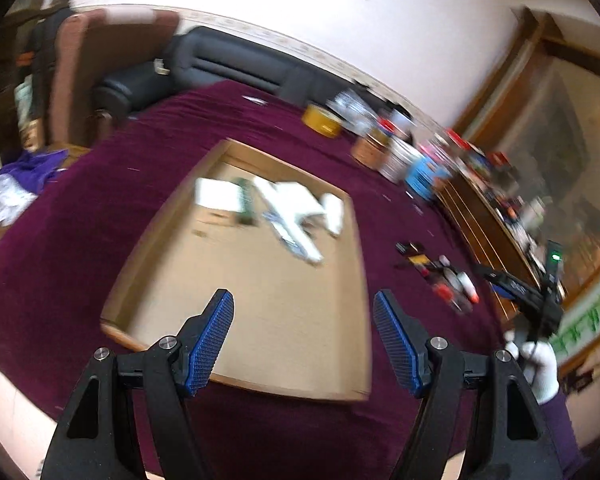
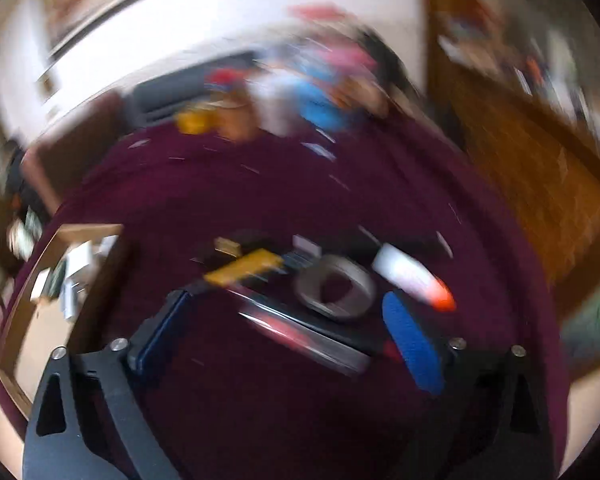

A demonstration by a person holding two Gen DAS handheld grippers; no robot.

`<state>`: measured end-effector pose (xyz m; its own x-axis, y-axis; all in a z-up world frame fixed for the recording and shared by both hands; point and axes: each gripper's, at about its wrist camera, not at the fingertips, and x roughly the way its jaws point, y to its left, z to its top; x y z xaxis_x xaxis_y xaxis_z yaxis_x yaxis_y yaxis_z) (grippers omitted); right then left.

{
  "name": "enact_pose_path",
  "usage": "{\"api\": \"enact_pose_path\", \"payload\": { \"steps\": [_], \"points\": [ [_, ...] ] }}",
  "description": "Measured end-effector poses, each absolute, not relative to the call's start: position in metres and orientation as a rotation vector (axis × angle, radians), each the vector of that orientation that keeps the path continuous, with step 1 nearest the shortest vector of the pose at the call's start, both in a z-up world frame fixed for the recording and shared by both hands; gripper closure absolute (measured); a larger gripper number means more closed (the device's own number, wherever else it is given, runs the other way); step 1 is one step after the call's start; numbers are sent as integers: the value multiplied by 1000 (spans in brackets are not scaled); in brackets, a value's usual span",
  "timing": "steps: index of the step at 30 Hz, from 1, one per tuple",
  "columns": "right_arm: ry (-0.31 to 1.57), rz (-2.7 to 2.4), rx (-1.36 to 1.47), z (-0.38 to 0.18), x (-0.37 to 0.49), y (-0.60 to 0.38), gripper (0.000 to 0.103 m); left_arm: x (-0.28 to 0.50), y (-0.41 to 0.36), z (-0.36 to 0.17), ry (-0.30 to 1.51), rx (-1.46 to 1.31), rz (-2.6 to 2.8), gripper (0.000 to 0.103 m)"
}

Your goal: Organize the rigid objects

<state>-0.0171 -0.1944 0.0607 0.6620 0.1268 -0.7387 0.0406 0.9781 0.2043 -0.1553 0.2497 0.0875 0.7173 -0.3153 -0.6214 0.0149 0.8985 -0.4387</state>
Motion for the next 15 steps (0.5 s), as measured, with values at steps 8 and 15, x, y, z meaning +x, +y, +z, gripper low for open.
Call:
{"api": "enact_pose_path", "payload": {
  "steps": [8, 15],
  "points": [
    [919, 177, 374, 30, 0, -206, 9, -153, 172, 86, 844, -343, -301, 36],
    [987, 747, 300, 28, -42, -115, 9, -162, 160, 93, 853, -300, -261, 36]
  ]
}}
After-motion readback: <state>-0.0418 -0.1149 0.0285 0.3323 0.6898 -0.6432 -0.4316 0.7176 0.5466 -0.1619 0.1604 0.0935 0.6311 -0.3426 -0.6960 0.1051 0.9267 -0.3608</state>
